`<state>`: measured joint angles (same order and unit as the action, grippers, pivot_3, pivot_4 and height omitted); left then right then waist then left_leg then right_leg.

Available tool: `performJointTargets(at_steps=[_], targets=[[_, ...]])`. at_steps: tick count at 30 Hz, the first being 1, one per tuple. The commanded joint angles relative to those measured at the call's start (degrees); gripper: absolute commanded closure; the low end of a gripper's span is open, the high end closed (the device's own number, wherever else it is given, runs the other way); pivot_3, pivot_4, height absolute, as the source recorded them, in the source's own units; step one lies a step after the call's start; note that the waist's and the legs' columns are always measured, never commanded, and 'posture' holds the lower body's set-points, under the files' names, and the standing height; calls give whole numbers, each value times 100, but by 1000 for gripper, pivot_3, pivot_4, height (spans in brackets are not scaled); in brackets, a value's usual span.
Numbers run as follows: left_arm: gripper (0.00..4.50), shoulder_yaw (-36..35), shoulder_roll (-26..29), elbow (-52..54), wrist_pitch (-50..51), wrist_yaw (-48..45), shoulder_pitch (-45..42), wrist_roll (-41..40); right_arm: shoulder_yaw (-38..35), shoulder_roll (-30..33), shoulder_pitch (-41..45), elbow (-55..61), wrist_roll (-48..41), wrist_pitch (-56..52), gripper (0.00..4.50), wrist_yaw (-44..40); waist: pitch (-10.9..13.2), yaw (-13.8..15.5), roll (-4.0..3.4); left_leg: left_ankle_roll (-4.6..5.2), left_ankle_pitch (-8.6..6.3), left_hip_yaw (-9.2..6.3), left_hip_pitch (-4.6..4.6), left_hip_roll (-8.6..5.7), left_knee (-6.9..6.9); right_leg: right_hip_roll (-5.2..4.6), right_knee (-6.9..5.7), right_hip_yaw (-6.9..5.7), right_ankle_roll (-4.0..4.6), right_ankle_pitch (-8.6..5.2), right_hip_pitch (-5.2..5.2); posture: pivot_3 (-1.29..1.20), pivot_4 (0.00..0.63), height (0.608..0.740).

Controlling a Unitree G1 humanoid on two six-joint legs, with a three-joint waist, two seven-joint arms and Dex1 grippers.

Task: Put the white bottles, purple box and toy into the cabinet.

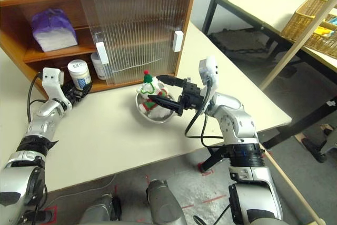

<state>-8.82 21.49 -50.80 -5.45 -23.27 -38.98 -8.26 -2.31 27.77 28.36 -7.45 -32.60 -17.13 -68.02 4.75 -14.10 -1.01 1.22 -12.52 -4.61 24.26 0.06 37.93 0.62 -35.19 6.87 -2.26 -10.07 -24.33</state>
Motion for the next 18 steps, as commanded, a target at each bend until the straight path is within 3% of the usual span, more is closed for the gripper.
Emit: performJointTargets(at_steps=[1,9,18], targets=[[1334,-34,38,-518,-265,213,-313,141,21,24,-23,27,78,40,0,-11,1,-6,1,2,1,5,-1,-1,1,2,0,4,-5,0,1,-296,82,740],[1334,-115,-60,-1566,-429,642,-964,176,2,73,-19,30,57,15,0,-49,1,-18,3,23,13,20,-2,-20,9,0,0,11,-31,12,3,-299,81,740],[1334,-410,-71,-1945,-644,855,-1213,11,-5,98,-78,71,42,21,0,-53,6,-82,11,36,20,28,-4,-84,12,-12,0,9,-57,19,3,-305,82,740]])
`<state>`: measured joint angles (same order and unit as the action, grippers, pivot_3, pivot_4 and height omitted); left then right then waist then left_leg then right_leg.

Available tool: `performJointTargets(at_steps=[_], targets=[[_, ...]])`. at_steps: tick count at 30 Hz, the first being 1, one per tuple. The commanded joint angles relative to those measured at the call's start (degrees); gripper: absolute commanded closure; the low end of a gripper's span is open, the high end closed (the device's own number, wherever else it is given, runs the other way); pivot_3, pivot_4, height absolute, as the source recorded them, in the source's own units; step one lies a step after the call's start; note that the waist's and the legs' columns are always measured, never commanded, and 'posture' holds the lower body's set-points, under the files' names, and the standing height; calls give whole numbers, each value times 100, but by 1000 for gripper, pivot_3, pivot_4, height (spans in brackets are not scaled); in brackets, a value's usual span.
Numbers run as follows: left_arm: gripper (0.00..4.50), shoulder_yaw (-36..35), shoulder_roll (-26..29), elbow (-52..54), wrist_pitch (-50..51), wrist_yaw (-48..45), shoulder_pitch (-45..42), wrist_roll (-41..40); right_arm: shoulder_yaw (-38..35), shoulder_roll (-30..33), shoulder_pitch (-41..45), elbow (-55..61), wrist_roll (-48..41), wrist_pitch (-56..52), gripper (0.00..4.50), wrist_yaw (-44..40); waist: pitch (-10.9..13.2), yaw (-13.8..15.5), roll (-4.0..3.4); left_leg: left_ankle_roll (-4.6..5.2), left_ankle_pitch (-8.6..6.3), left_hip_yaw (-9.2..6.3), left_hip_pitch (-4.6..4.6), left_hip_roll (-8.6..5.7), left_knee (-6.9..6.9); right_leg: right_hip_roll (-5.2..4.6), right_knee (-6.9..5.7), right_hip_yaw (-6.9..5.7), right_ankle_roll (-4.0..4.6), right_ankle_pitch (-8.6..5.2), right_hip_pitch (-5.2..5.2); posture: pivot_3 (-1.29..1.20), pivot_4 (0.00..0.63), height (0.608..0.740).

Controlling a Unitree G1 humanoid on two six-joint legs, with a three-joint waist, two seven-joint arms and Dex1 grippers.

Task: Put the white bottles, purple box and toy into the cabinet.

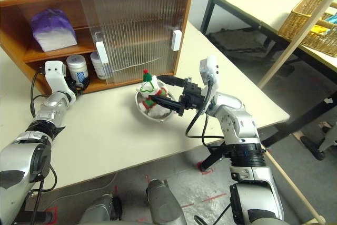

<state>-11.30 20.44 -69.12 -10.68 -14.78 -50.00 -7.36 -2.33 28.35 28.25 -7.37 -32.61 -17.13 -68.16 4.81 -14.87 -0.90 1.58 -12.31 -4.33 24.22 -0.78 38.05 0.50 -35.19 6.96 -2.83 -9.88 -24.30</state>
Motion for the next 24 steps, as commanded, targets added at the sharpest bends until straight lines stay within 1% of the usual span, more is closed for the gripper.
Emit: performJointTargets(at_steps=[1,6,8,9,10,19,24], targets=[[1334,-179,34,-132,-117,0,-117,-79,0,38,-69,65,42,20,0,-38,0,-9,0,1,1,0,0,-1,0,0,0,0,0,0,0,-305,82,740],[1334,-207,-31,-173,-82,-176,-119,-70,17,19,-55,59,47,24,0,-32,0,-18,0,2,2,3,0,-6,0,0,0,-1,-2,1,0,-302,81,740],[611,-230,-39,-176,-70,-173,-109,-84,25,9,-38,61,48,17,0,-24,0,-19,1,3,2,5,1,-7,2,0,0,-1,-2,1,0,-299,81,740],[388,-241,-38,-177,-67,-171,-100,-91,29,5,-30,61,48,13,0,-20,0,-20,0,3,2,5,1,-7,3,0,0,-1,-2,1,0,-298,82,740],[18,-249,-38,-177,-66,-170,-95,-95,30,3,-24,61,48,9,0,-17,0,-21,0,3,2,6,0,-8,4,0,0,-1,-3,2,1,-298,82,740],[18,-299,-34,-143,-22,-262,-22,-109,39,19,50,76,33,-59,0,-12,0,-20,0,7,5,8,-6,-15,14,0,-2,-1,-7,5,12,-287,82,740],[18,-249,-54,118,-72,-349,227,-80,27,14,36,110,19,-68,0,7,0,-19,0,7,5,8,-6,-18,20,0,-2,-1,-7,6,14,-290,82,740]])
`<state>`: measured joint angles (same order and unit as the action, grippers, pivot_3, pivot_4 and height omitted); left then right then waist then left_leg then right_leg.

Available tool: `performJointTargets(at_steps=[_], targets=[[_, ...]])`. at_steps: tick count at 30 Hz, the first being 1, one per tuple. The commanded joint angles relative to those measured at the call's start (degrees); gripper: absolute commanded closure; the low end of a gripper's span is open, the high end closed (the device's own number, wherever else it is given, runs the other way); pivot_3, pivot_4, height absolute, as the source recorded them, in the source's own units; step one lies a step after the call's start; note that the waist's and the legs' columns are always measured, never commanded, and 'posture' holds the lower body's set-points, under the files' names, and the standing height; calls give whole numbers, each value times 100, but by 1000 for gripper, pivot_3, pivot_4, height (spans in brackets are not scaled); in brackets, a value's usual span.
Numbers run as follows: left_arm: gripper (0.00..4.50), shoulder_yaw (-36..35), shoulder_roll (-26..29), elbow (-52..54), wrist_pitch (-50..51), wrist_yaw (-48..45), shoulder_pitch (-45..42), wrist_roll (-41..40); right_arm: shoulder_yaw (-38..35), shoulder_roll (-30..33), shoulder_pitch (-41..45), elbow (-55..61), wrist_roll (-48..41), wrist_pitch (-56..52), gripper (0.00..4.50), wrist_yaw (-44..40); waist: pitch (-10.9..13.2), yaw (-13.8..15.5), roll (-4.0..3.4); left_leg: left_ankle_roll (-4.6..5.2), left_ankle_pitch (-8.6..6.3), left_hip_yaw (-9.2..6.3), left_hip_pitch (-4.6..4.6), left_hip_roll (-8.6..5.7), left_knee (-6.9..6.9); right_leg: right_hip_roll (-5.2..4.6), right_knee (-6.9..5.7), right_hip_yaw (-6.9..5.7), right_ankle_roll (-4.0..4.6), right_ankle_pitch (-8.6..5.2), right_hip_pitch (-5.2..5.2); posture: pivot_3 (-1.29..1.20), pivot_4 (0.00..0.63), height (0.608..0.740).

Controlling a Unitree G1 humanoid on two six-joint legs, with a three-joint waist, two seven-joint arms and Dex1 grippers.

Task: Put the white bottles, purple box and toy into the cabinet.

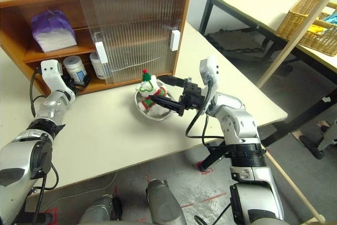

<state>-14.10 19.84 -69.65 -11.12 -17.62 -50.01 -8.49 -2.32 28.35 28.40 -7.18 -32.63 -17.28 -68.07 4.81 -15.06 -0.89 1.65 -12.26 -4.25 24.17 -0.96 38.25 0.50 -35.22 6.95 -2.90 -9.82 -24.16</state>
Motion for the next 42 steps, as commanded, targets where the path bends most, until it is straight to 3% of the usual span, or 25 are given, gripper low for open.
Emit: performJointTargets(at_steps=[1,6,8,10,14,20,31,34,42], targets=[[18,57,0,319,-18,-93,374,42,18,8,15,101,13,-58,0,9,0,-1,0,0,0,0,0,-1,0,0,0,0,0,0,0,-291,83,740],[18,158,-63,1349,160,-244,1155,3,-50,-43,-39,154,-127,-159,0,51,0,-4,0,-1,-1,4,-2,-3,0,3,-2,-1,0,0,0,-287,85,740],[436,188,-96,2171,375,-342,1696,-91,-47,-66,-60,156,-104,-130,0,73,-1,-3,0,-1,-1,10,-3,-8,2,5,-1,-3,0,0,3,-281,84,740],[950,220,-124,3151,630,-488,2306,-242,-42,-93,-59,118,-74,-89,0,73,-2,-23,0,-3,-2,17,-5,-19,3,6,-1,-3,0,0,8,-278,86,740],[2432,471,-151,4711,1027,-1008,3036,-529,-45,-119,-14,4,-55,-49,0,16,-3,-4,2,-10,-6,22,-7,-36,4,7,-2,-2,0,-1,11,-271,84,740],[4469,959,-292,5722,1319,-1506,2899,-677,-64,-102,6,-176,7,72,0,-81,-3,112,3,-82,-45,-46,-2,-13,3,-17,-2,16,6,-2,12,-269,82,740],[4469,1633,-947,4959,1295,-1811,1572,-509,-126,-42,-121,-193,17,213,0,-122,-4,101,3,-74,-42,-49,5,-14,14,-47,2,50,4,-2,15,-310,76,740],[4469,1608,-1044,4606,1192,-1712,1266,-423,-125,-39,-129,-155,10,207,0,-98,-4,75,4,-19,-13,-48,6,3,13,-41,2,42,3,-3,14,-313,73,740],[4469,1232,-1065,3754,842,-849,498,-214,-85,-76,-132,-118,21,211,0,-70,-4,38,4,5,-7,-34,6,10,8,-23,5,16,-9,-10,14,-314,74,740]])
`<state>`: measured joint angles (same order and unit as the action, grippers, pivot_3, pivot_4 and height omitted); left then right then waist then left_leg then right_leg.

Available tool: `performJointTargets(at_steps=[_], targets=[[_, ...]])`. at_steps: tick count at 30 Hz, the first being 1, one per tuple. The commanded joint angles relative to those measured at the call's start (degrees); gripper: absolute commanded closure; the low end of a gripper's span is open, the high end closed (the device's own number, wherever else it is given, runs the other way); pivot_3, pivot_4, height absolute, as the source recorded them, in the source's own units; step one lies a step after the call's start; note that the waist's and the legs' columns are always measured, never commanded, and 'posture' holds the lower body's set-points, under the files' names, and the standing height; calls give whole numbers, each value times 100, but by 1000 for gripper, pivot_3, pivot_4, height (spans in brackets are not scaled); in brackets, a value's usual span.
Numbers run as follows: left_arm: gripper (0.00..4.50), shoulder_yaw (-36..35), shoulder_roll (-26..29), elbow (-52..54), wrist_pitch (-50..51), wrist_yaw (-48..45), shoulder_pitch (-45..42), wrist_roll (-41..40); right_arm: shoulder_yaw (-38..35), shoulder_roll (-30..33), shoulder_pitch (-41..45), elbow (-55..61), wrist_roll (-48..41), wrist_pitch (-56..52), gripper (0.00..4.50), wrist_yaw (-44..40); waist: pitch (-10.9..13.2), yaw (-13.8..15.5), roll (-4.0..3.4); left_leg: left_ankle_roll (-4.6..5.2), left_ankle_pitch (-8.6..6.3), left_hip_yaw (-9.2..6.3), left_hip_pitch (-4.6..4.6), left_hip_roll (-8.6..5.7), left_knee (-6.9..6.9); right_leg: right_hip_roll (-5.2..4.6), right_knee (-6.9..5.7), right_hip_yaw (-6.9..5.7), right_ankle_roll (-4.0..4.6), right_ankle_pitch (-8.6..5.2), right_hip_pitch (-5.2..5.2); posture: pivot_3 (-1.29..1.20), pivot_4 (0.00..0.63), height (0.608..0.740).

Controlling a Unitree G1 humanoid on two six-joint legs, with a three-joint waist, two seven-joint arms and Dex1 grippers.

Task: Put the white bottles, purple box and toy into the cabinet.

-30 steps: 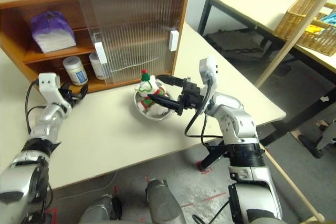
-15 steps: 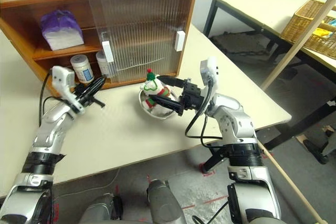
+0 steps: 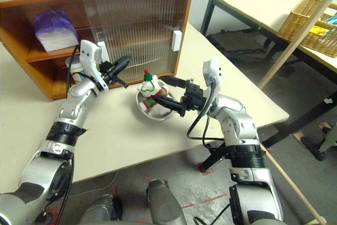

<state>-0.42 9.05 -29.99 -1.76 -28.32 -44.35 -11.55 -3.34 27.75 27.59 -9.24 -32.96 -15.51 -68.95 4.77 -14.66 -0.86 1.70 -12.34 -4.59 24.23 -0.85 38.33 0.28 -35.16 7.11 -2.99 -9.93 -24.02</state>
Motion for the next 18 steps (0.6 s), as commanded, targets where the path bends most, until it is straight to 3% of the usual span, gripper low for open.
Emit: performJointTargets(at_steps=[1,18], targets=[[4469,-155,13,-209,-107,314,-70,123,19,-22,-49,91,54,34,0,24,0,-9,0,3,-2,5,0,-2,0,0,0,-2,-4,-2,0,-313,72,740],[4469,-464,108,637,286,1474,485,262,81,-107,-6,213,39,-53,0,135,0,-29,0,24,-12,24,-6,-47,30,4,-2,0,-10,-2,12,-294,71,740]])
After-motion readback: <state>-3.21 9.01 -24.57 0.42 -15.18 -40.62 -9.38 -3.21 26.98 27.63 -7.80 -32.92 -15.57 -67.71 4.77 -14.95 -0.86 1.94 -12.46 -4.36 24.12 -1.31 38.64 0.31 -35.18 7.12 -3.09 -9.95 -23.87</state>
